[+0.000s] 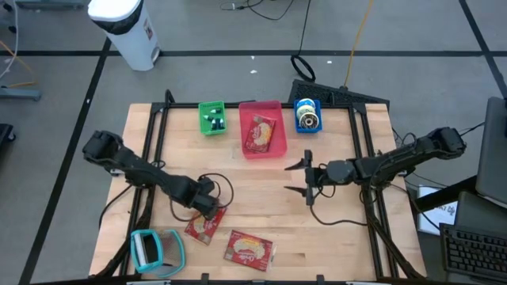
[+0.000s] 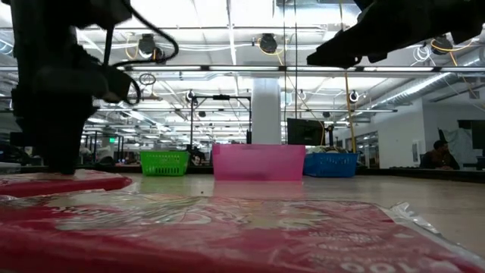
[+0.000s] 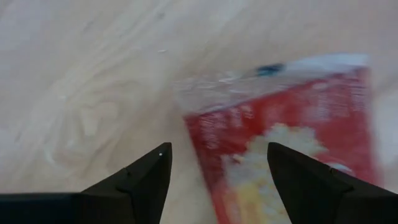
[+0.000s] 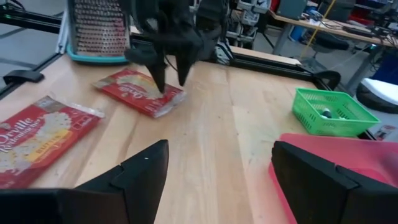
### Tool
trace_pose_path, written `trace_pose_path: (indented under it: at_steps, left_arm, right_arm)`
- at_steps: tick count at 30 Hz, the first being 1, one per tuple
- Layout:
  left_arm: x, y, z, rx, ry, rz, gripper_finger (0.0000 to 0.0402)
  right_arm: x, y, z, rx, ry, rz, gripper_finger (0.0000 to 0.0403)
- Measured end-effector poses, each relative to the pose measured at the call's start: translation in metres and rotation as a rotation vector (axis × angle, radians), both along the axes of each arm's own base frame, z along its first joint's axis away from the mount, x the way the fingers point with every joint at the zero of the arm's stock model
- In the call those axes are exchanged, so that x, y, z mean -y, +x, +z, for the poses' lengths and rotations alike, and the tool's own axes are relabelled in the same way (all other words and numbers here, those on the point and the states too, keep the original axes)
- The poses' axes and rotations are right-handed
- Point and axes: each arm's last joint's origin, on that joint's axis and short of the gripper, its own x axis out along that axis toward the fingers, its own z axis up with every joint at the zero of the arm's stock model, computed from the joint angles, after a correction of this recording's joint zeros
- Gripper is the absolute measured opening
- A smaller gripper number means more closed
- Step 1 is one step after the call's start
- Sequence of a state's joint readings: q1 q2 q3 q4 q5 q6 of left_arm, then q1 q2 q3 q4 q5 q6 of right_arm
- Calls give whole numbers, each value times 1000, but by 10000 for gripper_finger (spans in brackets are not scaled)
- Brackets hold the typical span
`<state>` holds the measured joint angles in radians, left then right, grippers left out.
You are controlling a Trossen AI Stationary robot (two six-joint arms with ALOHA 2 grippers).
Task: Pick & Place Food Item
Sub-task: Put the left red popcorn bag into the red bin
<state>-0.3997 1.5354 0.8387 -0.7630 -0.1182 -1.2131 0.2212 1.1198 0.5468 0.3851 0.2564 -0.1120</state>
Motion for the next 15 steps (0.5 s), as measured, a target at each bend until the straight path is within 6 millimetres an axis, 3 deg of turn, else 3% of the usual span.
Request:
trace_pose_path:
  at_steps: [11, 15]
  left_arm:
    - [4, 18, -24, 13, -4, -48, 263]
    - [7, 25, -26, 67, -16, -118, 221]
  right_arm:
    - [-2, 0, 1, 6, 1, 8, 272]
    - [-2, 0, 0, 0, -1, 8, 272]
